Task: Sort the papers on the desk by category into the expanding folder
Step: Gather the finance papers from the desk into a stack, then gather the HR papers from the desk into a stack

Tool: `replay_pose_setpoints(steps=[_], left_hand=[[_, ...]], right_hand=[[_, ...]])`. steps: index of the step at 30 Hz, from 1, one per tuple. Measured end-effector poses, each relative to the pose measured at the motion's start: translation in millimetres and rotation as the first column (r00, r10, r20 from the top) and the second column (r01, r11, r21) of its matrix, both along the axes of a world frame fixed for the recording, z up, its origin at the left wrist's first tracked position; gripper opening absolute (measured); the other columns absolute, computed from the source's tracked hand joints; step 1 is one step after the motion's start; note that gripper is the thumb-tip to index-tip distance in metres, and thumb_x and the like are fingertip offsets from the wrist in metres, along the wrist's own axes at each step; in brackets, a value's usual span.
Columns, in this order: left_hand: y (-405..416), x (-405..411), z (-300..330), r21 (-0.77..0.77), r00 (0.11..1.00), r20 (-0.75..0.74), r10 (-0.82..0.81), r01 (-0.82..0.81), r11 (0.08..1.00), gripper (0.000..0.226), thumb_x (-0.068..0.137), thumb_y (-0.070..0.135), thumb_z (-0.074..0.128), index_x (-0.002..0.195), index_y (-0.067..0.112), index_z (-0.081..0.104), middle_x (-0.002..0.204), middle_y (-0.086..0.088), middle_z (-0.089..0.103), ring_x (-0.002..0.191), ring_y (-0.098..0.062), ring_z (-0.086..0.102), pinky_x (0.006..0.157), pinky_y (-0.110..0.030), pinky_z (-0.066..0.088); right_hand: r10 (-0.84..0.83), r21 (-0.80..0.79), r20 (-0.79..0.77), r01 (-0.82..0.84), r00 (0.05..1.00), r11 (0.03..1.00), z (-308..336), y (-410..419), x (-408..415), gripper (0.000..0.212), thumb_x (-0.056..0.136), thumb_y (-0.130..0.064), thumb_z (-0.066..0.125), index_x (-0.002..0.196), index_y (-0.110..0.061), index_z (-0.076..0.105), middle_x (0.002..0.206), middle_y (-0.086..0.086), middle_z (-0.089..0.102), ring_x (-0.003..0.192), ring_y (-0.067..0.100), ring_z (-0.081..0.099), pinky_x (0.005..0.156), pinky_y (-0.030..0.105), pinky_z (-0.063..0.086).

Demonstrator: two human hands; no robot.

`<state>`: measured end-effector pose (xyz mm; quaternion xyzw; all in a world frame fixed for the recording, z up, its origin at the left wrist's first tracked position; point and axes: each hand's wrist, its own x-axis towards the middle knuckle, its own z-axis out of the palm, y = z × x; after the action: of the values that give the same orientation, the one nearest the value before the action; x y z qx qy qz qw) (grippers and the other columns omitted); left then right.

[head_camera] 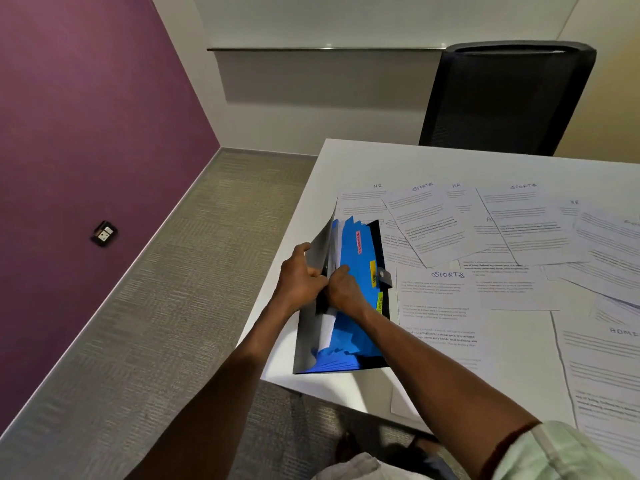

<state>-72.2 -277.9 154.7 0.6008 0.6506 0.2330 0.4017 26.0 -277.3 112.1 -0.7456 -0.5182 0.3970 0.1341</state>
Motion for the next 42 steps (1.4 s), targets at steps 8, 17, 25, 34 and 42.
replay_pose_setpoints(steps=[8,17,25,34,42], left_hand=[[2,-4,-8,0.009,1.0,-0.028,-0.007,0.007,1.0,0.08,0.082,0.001,0.071,0.15,0.012,0.03,0.09,-0.011,0.074,0.081,-0.016,0.069,0.079,-0.029,0.058],[2,9,-33,-0.03,0.95,-0.264,-0.169,0.167,0.986,0.087,0.081,0.01,0.076,0.152,0.016,0.027,0.109,-0.013,0.067,0.101,-0.025,0.066,0.092,-0.037,0.055],[-17,26,-76,-0.141,0.899,-0.316,-0.305,0.273,0.952,0.08,0.087,0.009,0.071,0.151,0.015,0.022,0.099,-0.004,0.064,0.081,-0.012,0.066,0.068,-0.026,0.058],[-36,41,-117,-0.059,0.852,-0.42,-0.314,0.32,0.946,0.022,0.091,0.01,0.063,0.109,0.009,0.049,0.094,-0.01,0.067,0.08,-0.025,0.068,0.062,-0.032,0.053],[-31,60,-118,-0.033,0.948,-0.28,-0.151,0.148,0.988,0.006,0.095,0.013,0.055,0.094,0.007,0.056,0.087,-0.005,0.063,0.072,-0.021,0.064,0.055,-0.031,0.049]], right_hand=[[0.13,-0.14,-0.003,-0.129,0.991,0.982,-4,2,-1,0.068,0.095,-0.012,0.057,0.143,0.006,0.011,0.125,0.023,0.055,0.112,0.033,0.058,0.092,0.037,0.049],[0.22,-0.09,0.055,-0.215,0.974,0.973,-2,-7,37,0.047,0.087,-0.023,0.069,0.125,-0.005,0.046,0.12,0.013,0.061,0.1,0.025,0.065,0.081,0.03,0.054],[-0.089,0.013,-0.116,0.091,0.989,0.996,-20,-63,143,0.012,0.092,-0.013,0.062,0.099,-0.003,0.064,0.086,0.013,0.073,0.058,0.015,0.068,0.06,0.023,0.055],[-0.175,-0.03,0.041,0.176,0.984,0.984,-38,-116,207,0.011,0.091,-0.017,0.06,0.085,-0.009,0.065,0.072,0.002,0.072,0.052,0.006,0.067,0.05,0.015,0.048],[-0.204,-0.014,0.057,0.206,0.977,0.979,-39,-138,220,0.01,0.092,-0.017,0.059,0.083,-0.014,0.062,0.077,0.006,0.072,0.064,0.017,0.071,0.059,0.019,0.05]])
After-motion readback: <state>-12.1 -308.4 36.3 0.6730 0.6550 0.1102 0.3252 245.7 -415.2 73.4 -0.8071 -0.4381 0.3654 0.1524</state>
